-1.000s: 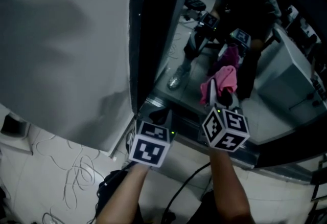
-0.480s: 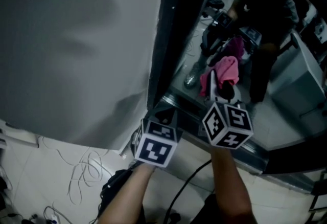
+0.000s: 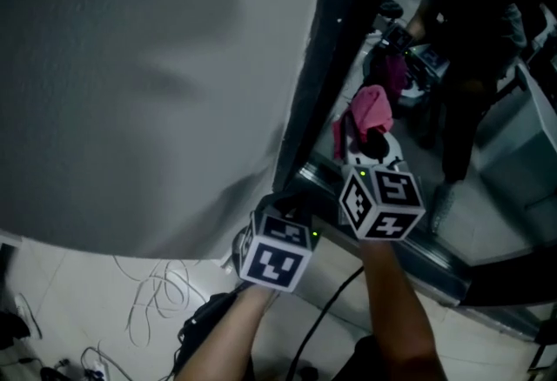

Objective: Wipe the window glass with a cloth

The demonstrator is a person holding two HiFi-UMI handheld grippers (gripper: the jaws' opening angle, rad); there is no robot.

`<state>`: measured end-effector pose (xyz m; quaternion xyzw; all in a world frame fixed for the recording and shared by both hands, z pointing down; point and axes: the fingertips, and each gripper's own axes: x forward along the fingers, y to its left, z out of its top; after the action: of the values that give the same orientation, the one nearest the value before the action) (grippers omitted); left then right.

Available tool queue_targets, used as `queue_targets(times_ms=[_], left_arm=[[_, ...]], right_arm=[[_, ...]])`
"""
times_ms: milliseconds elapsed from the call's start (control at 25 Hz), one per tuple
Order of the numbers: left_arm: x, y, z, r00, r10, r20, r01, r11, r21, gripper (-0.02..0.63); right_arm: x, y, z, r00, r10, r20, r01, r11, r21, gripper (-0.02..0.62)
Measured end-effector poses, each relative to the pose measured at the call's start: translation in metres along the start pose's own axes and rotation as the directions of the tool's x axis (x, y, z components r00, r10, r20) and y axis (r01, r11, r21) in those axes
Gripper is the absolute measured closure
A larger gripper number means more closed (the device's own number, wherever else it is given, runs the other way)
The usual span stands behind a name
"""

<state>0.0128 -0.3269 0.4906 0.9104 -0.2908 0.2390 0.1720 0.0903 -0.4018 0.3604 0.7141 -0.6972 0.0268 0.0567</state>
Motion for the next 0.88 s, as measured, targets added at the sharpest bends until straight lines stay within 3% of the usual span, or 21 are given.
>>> queue_targets(times_ms=[280,520,680,880], left_arm=[[-0.002,0.014,-0.010,1.000,0.015,-0.021,-0.015,1.000,-0.008,0.600],[-0.002,0.018,-0.016,0.999,0.025,-0.035,-0.026,1.000,-0.007,0.600],[0.000,0.012,-0.029,0.996,0.018,-0.082,-0.019,1.000,-0.007,0.600],[0.006,0.006,-0.037,0.994,0.008,-0.105,-0.008,1.000,0.002,0.600]], right_arm=[[0.017,0.027,-0.019,0.994,0.110,-0.008,-0.110,0.994,0.022,0.535],[0.017,0.035,-0.070,0.984,0.168,-0.059,-0.163,0.984,0.077,0.535],[0.026,0.025,-0.103,0.986,0.137,-0.096,-0.128,0.987,0.092,0.537],[0.022,0.003,-0.111,0.996,0.041,-0.073,-0.034,0.994,0.101,0.537]])
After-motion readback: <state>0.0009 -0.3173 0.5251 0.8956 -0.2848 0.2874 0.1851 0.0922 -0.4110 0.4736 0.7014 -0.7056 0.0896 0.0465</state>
